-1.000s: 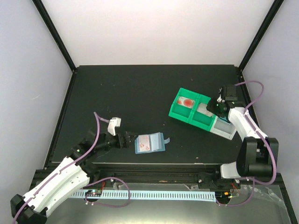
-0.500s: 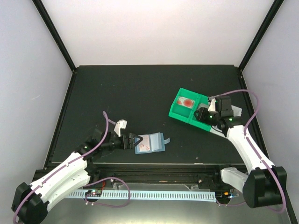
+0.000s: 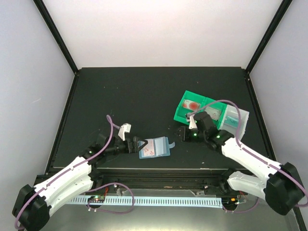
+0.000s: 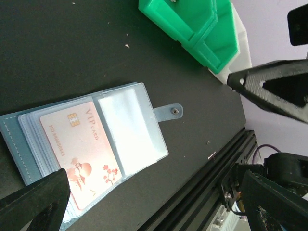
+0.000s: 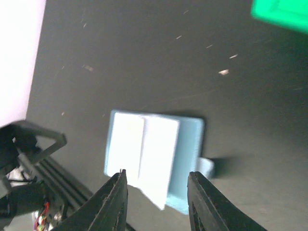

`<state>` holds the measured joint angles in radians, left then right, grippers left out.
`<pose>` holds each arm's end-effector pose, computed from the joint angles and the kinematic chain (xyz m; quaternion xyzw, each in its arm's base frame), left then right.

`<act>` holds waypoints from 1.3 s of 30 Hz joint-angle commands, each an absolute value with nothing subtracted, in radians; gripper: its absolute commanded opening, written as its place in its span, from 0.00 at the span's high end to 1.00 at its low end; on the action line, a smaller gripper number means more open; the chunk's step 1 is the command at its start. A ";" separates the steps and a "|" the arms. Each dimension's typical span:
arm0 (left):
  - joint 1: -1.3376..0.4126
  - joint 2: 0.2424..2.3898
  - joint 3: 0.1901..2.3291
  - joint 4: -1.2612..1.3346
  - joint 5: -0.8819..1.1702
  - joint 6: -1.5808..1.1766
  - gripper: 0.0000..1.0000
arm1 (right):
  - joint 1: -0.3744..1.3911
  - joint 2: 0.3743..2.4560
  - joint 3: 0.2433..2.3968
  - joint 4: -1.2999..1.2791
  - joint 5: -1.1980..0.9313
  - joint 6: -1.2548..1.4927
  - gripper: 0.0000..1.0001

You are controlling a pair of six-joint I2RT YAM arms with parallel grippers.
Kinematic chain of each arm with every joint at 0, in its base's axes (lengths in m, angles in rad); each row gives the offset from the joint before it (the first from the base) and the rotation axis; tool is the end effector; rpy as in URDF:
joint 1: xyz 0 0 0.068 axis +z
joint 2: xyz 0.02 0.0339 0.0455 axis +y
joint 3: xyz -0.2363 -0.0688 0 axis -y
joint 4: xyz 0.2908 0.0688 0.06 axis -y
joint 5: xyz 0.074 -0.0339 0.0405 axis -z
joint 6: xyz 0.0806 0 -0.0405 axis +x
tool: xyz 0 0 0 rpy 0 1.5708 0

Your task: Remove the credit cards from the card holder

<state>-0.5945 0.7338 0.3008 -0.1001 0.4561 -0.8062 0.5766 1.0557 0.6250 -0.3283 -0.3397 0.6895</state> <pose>0.1953 -0.1749 0.1298 0.0221 0.8530 -0.4614 0.2428 0.2383 0.1870 0.1490 -0.0155 0.9079 0.3554 0.2219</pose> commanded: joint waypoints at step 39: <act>-0.589 0.980 0.224 0.110 0.435 -0.806 0.98 | 0.911 1.670 0.689 0.183 -0.348 0.830 0.73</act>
